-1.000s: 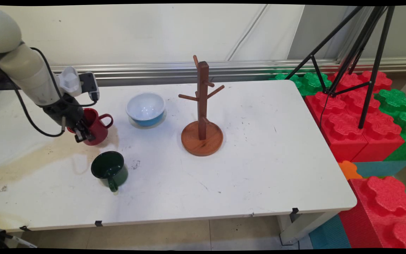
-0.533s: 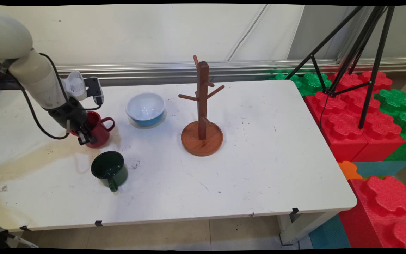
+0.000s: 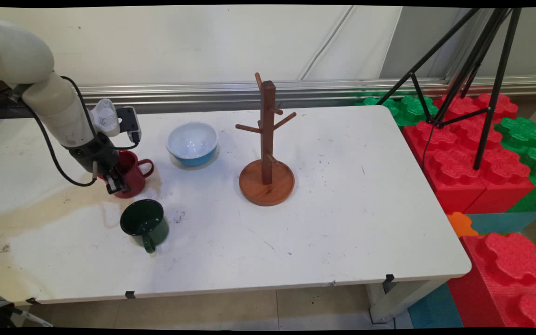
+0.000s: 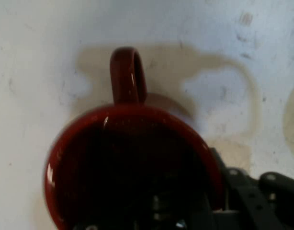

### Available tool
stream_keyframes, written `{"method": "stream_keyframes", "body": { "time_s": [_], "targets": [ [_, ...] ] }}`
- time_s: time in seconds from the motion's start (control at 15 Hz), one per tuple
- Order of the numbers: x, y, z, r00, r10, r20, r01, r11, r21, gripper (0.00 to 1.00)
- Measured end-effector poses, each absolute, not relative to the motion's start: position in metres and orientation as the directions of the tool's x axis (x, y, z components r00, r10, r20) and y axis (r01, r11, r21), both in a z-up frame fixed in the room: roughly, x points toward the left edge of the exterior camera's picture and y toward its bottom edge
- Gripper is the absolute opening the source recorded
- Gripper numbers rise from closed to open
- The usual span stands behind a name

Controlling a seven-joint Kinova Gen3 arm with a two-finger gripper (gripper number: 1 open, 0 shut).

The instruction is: Place the picked object on the table

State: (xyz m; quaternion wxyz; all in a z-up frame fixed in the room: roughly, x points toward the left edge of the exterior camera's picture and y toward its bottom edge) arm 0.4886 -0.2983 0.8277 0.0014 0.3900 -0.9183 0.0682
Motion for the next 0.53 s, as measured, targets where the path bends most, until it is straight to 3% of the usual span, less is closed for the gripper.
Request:
{"method": "stream_keyframes", "body": {
  "time_s": [0.07,0.53],
  "targets": [
    [0.488,-0.299,0.827,-0.696,-0.716,0.055,-0.716,0.686,-0.124,1.0],
    [0.484,-0.308,0.825,-0.711,-0.7,0.062,-0.7,0.699,-0.146,1.0]
  ]
}}
